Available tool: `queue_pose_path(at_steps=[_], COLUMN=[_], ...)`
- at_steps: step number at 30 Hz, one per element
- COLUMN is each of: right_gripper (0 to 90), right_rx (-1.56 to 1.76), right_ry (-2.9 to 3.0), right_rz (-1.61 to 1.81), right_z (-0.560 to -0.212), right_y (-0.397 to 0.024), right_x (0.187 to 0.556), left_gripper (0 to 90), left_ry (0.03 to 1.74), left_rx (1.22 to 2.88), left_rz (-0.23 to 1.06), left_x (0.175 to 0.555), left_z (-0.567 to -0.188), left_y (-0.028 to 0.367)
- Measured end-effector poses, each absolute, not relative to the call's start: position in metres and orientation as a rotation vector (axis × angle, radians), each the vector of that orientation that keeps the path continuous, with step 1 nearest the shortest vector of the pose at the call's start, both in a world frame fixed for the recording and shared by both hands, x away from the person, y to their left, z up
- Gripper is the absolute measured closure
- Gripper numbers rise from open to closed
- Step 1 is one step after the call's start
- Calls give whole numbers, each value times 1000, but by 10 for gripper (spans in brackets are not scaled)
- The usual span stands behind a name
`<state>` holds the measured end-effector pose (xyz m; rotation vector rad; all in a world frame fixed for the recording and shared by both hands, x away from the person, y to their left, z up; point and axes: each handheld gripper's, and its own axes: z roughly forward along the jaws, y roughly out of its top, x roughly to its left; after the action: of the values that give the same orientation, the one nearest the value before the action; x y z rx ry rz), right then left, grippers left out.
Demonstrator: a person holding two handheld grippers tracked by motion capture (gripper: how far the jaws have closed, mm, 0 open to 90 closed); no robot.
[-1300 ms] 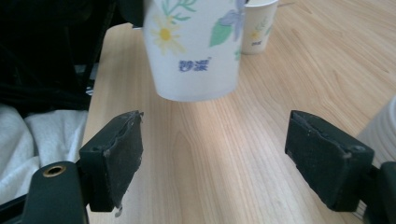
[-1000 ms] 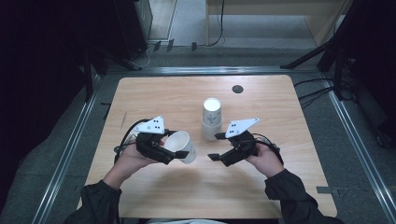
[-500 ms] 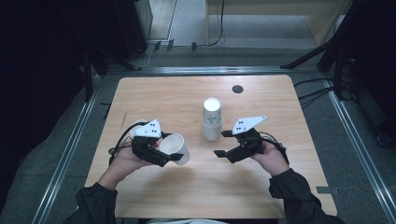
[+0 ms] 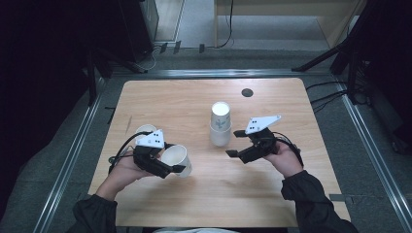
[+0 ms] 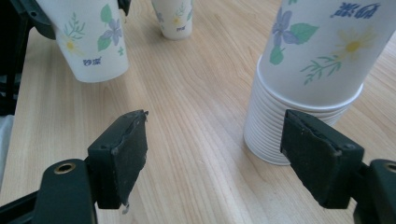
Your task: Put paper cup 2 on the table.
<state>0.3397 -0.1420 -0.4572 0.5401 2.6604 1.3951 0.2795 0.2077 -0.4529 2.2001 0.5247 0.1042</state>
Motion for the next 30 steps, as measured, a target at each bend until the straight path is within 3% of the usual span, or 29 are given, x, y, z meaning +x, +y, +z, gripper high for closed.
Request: queue_pose_path(at_steps=[30], right_gripper=[235], right_rx=[512], right_ry=[2680], right_rz=[1389], right_z=[-460], right_y=[-130], right_x=[357], left_gripper=[242], left_ry=[590], left_rx=[2270], left_rz=[166], left_x=[275], left_z=[-484], left_y=[248])
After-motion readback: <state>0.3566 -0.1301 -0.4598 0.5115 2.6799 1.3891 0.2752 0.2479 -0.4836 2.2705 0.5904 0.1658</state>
